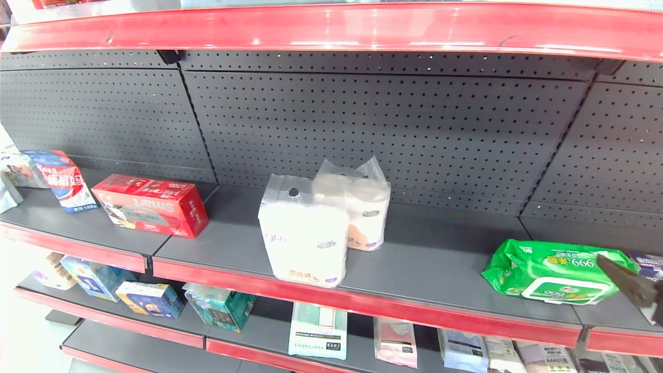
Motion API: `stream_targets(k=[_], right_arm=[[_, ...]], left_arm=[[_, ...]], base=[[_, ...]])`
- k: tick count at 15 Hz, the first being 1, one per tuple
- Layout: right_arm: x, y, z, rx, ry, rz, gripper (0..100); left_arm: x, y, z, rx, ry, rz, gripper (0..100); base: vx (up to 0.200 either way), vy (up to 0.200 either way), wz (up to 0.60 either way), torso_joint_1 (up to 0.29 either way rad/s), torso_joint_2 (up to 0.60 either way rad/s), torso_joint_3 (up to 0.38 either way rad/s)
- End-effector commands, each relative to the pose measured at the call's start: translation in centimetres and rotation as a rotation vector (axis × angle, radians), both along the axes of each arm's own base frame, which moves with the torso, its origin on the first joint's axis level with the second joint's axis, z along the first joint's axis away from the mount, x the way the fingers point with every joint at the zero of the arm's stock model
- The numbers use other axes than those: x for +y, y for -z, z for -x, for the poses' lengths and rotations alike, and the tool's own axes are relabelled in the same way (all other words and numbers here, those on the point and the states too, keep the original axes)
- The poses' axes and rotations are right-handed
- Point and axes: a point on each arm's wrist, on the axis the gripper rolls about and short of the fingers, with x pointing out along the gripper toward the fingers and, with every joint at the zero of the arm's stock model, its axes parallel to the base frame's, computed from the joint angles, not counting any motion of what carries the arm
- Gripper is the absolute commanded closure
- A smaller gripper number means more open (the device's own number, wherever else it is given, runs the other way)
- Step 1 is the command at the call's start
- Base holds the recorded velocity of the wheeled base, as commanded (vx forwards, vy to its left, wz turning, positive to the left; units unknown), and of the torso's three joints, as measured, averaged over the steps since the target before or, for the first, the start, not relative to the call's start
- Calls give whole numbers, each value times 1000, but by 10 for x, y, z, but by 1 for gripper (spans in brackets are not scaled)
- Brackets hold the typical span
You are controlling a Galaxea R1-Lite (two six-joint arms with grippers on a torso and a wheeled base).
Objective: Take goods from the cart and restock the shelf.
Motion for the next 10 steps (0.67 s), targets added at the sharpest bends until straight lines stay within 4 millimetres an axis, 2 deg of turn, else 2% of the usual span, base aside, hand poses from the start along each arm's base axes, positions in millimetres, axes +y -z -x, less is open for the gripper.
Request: stream_targets(k=[1,2,3,6,8,10], right_arm=[[3,59,94,-139,95,-1,0],[5,78,110,-186,82,3,0],[5,86,114,-179,83,-5,0],[6,90,113,-148,49,-121,0],[6,92,113,-119,19,-103,0],[5,92,116,-142,-89,-117,0]], left_arm=[[0,0,0,-1,-2,1,0],[0,0,0,-1,-2,1,0],[0,0,0,-1,-2,2,0],[0,0,0,-1,0,2,0],[0,0,0,-1,0,1,0],[0,0,0,-1,0,1,0]], base=[[0,0,0,0,0,0],[0,0,0,0,0,0],[0,0,0,0,0,0],[0,0,0,0,0,0],[0,0,0,0,0,0],[0,0,0,0,0,0]])
